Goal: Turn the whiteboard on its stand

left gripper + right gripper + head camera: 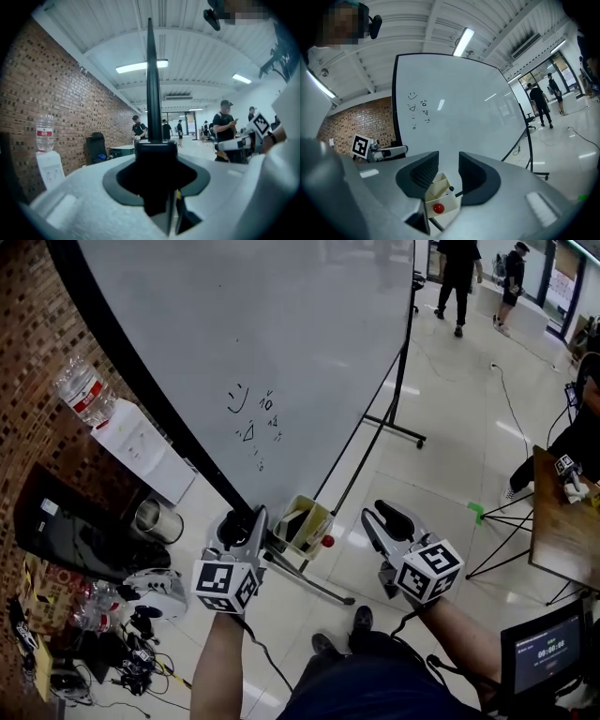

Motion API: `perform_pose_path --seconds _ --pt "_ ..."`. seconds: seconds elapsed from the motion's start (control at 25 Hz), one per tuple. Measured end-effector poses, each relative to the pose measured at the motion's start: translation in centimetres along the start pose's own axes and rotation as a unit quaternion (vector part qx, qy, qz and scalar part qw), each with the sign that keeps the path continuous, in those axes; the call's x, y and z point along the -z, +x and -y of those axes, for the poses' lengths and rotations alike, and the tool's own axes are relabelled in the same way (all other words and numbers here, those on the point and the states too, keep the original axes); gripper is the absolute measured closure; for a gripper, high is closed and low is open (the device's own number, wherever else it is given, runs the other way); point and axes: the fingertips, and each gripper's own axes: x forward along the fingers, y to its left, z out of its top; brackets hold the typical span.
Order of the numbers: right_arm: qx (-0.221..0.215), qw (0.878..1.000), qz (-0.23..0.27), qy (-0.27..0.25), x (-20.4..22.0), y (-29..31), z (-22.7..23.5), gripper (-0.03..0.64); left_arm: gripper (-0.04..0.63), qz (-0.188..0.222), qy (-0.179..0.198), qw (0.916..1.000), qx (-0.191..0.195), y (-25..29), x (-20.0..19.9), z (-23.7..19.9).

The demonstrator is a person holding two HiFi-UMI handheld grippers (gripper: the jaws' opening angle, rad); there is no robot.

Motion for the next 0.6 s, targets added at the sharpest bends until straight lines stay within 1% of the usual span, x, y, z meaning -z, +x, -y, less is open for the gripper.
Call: perform_pose_path --seconds 0.2,0.32,0.48,0.6 --pt "0.031 0.999 -0.013 -0.003 0.7 -3.3 -1.6 0.491 0.431 0.004 -0.004 1.0 0.001 -0.7 -1.1 1.3" --pt "0.042 0.999 -0.013 0.002 1.5 -4.4 -2.1 0.491 0.431 0.01 -0.002 0.9999 0.002 -0.6 -1.5 1.2" --pt "0.046 0.999 -0.015 0.019 3.0 -6.1 -3.0 0.491 0.431 0.01 -0.005 0.9999 -0.002 -1.9 -1.1 0.7" --pt "0.033 0.999 -0.011 0.025 3.4 -7.0 -3.7 0.491 0.431 0.005 -0.006 0.9999 -0.009 -3.3 -0.9 0.0"
